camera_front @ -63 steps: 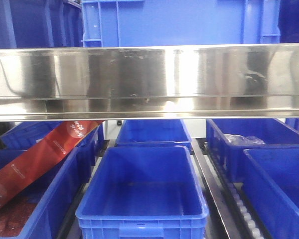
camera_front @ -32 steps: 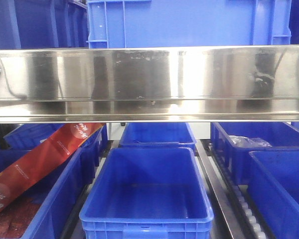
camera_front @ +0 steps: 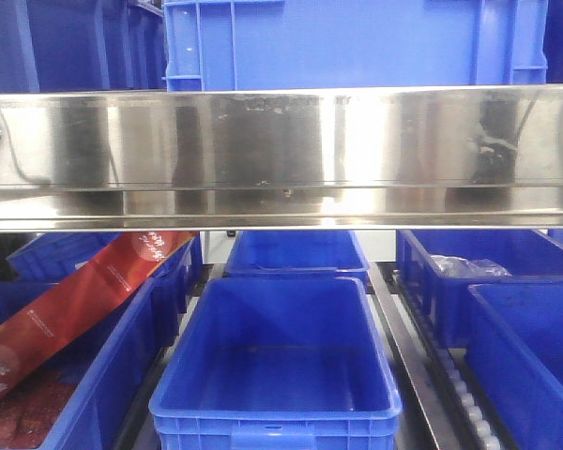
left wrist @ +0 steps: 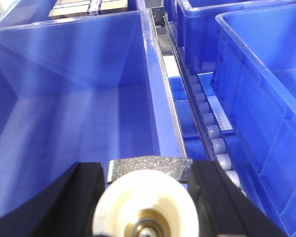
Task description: Place valve from conveyor to right shelf box
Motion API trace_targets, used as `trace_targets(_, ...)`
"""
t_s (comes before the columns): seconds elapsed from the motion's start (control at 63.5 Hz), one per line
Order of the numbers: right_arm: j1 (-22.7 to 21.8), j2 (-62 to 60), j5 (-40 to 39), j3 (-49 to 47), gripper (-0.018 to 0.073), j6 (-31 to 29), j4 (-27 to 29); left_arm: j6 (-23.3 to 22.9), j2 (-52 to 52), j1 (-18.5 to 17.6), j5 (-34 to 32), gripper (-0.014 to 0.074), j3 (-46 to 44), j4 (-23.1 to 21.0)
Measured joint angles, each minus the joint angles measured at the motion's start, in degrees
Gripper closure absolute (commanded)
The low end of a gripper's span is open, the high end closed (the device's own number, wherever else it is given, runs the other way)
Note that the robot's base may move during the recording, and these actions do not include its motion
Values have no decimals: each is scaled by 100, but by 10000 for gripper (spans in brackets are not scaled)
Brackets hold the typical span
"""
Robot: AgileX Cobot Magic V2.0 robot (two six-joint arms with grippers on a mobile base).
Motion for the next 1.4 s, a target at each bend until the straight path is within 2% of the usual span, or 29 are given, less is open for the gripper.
trace_targets(0.567, 0, 0, 0, 0, 711, 0, 0, 0, 0, 0, -102, 708, 0, 0)
trace_targets(0.662, 0, 0, 0, 0, 711, 0, 0, 0, 0, 0, -238, 708, 0, -100)
trace_targets(0.772, 0, 0, -53, 0, 711, 0, 0, 0, 34, -55, -433, 708, -14, -422)
trace_targets(0.866, 60, 0, -154, -104, 711, 0, 22, 287, 143, -333, -599, 708, -198, -495)
trace_targets(1.087, 745, 333, -643, -803, 711, 0, 32, 503, 902, -1729, -914, 708, -1430, -640)
trace_targets(1.166, 973, 556, -685, -1047, 711, 0, 43, 517, 1291, -2103, -964, 708, -1885, -707)
trace_targets(1.26, 1220, 924, -739, -1252, 711, 0, 59, 526, 1771, -2387, -991, 708, -2302, -729)
trace_targets(1.402, 1401, 1495, -828, -1293, 711, 0, 59, 530, 2496, -2579, -991, 708, -2626, -729)
